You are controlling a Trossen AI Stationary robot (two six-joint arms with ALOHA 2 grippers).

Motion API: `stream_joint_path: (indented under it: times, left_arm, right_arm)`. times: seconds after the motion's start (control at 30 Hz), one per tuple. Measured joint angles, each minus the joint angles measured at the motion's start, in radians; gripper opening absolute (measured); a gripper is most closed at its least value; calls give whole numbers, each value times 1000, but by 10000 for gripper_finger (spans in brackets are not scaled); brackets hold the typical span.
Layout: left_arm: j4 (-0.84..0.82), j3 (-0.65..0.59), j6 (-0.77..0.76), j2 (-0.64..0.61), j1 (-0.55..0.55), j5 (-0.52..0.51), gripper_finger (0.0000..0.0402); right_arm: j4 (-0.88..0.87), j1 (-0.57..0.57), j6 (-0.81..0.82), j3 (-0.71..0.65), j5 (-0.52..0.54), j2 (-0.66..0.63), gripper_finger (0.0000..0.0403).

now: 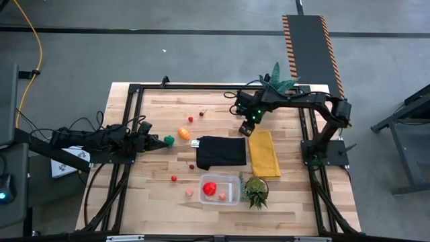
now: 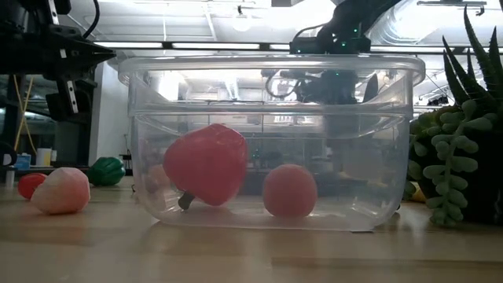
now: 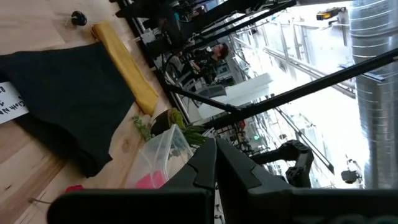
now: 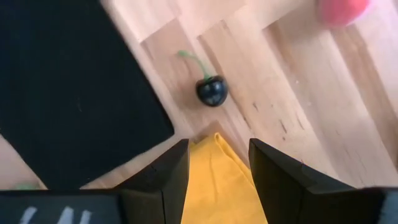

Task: Pick and placing Produce into tupperware
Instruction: Put the black cherry into the transparent bin

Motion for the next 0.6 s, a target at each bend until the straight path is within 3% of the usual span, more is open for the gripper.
stream_joint_path:
  times: [0.6]
  left_arm:
    - [0,0,-3,0,0,0,1]
  right_arm:
    - [26,-26,397,13,-20,9,155]
